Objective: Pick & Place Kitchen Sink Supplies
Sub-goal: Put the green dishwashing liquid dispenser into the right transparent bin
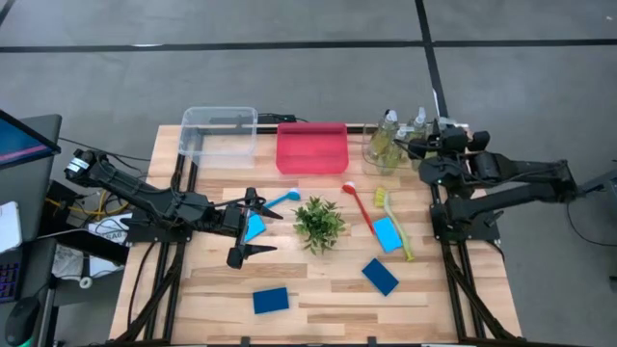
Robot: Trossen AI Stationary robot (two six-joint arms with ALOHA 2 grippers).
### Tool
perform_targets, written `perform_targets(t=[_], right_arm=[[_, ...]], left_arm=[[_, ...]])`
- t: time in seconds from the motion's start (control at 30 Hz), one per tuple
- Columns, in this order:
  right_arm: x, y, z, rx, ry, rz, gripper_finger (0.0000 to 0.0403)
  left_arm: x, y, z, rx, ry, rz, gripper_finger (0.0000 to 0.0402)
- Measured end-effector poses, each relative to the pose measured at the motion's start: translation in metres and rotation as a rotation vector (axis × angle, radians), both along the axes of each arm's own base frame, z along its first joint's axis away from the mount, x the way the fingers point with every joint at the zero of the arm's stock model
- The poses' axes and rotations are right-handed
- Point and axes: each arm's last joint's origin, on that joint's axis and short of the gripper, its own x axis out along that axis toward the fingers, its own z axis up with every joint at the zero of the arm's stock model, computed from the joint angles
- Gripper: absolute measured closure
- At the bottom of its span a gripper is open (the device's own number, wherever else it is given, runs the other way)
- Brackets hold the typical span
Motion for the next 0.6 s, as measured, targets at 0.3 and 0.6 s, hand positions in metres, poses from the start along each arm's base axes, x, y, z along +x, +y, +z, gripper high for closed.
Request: perform_targets(t=[0.3, 0.6], right_arm=[[0.003, -0.011, -0.002, -0.003, -0.058, -0.117, 0.0300], [0.018, -0.026, -0.011, -0.009, -0.079, -0.235, 0.0300]], left_arm=[[0.000, 0.000, 0.000, 0.002, -0.001, 0.000, 0.0056], [0.000, 0.000, 0.000, 0.002, 0.000, 0.000, 0.0056]])
